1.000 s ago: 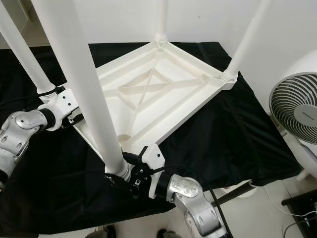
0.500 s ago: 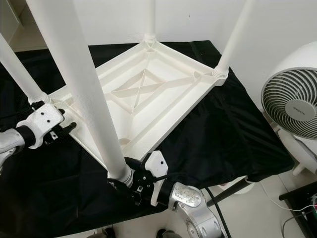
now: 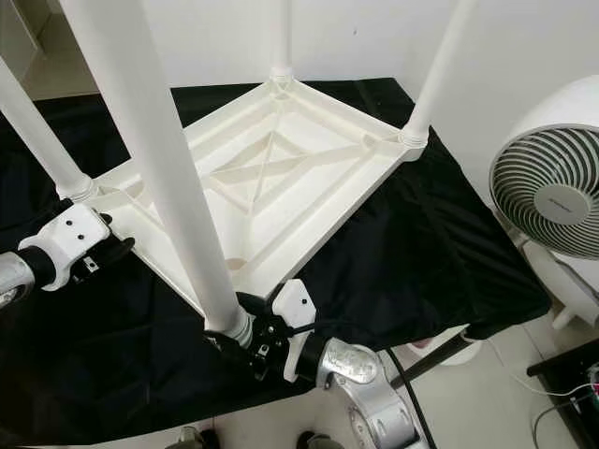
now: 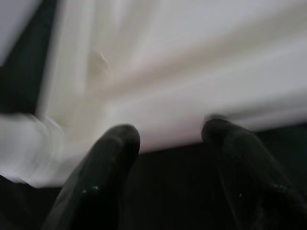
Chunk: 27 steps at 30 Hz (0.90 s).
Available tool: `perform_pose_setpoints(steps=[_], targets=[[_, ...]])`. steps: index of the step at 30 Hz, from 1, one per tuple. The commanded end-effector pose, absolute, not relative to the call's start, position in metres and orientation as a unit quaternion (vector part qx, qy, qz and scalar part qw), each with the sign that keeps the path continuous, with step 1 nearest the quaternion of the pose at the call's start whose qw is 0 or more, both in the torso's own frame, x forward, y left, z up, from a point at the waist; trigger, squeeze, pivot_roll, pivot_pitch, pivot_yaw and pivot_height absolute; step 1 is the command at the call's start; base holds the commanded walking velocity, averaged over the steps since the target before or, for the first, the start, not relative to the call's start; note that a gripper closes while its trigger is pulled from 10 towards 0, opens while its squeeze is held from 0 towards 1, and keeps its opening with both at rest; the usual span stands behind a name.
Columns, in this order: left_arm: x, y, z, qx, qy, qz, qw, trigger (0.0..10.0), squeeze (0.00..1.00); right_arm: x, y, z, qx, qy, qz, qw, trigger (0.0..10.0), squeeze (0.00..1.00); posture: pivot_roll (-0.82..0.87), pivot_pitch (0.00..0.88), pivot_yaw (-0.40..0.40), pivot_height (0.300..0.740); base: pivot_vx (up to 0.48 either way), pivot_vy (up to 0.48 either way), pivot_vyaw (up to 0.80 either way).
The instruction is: Building children table
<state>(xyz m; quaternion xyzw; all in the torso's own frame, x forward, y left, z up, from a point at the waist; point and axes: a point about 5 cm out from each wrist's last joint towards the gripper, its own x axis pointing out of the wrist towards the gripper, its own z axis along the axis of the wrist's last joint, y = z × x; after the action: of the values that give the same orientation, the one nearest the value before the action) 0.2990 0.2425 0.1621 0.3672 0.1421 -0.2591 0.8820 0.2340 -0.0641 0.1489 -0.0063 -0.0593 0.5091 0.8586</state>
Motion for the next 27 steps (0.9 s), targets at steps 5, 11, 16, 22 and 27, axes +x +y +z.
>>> perform_pose_setpoints(steps=[5,11,16,22,27], targets=[[0.287,0.243,0.108,0.312,0.286,-0.325,0.845,10.0,0.00,0.257,-0.088,0.190,-0.003,-0.168,0.388,0.906,10.0,0.00,0.11,0.217,0.007,0.740,0.000,0.000,0.00],[0.302,0.245,0.127,0.312,0.258,-0.308,0.861,10.0,0.00,0.255,-0.086,0.189,0.000,-0.167,0.393,0.904,10.0,0.00,0.10,0.215,0.010,0.740,0.000,0.000,0.00],[0.323,0.251,0.164,0.325,0.212,-0.269,0.882,10.0,0.00,0.254,-0.086,0.187,0.002,-0.168,0.394,0.904,10.0,0.00,0.10,0.207,0.016,0.740,0.000,0.000,0.00],[0.337,0.252,0.188,0.319,0.169,-0.235,0.902,10.0,0.00,0.253,-0.084,0.185,0.002,-0.167,0.396,0.903,10.0,0.00,0.10,0.208,0.016,0.740,0.000,0.000,0.00],[0.345,0.249,0.209,0.303,0.119,-0.212,0.921,10.0,0.00,0.252,-0.079,0.167,-0.044,-0.139,0.407,0.902,10.0,0.00,0.10,0.212,0.014,0.740,0.000,0.000,0.00]])
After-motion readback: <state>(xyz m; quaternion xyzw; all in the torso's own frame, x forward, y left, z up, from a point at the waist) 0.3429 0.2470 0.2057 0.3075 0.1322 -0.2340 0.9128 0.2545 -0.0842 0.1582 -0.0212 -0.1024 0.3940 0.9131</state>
